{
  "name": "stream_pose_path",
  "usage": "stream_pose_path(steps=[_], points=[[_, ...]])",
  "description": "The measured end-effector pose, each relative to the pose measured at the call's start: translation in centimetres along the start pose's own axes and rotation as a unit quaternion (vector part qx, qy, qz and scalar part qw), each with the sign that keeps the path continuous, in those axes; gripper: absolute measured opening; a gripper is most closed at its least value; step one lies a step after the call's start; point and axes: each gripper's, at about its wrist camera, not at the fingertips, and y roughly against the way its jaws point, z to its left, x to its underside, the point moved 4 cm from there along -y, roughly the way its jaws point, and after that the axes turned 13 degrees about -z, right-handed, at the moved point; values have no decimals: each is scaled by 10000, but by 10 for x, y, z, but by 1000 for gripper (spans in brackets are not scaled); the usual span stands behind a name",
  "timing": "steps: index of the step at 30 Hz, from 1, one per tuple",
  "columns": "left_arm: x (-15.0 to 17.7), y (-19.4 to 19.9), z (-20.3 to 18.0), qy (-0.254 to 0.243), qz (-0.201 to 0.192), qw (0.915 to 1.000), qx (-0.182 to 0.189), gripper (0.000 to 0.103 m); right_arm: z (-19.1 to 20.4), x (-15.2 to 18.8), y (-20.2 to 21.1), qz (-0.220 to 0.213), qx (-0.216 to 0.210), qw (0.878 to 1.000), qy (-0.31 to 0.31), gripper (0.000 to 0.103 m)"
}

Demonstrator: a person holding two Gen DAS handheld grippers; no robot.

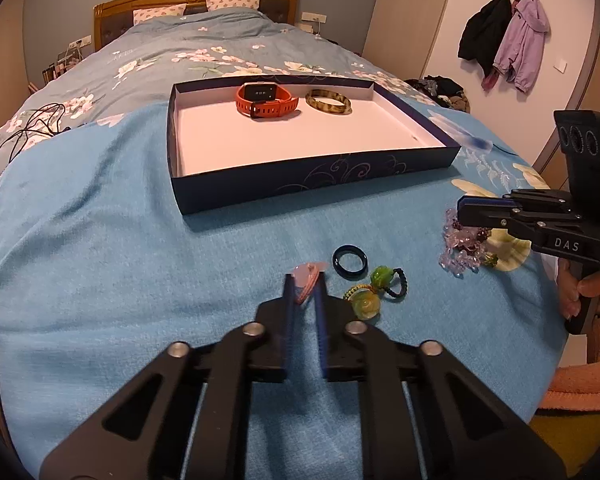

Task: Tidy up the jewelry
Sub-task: 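Close the left tool on the pink hair clip, then carry the hair clip with the left tool while the right tool lowers the crystal bracelet into the box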

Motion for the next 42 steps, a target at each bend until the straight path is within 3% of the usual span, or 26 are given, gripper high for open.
stream_pose_path(steps=[11, 23, 42], points=[[-15, 15, -3, 3, -304, 9995, 23, 4, 13, -35, 27, -579, -340, 9977, -13, 8], [-49, 23, -9, -175, -616, 9979, 67, 4, 8, -72, 37, -972, -226, 9949, 137, 8], [-87, -13, -3, -251, -577, 9980, -9, 4, -30, -112, -2, -1094, 90, 9940, -16, 8]])
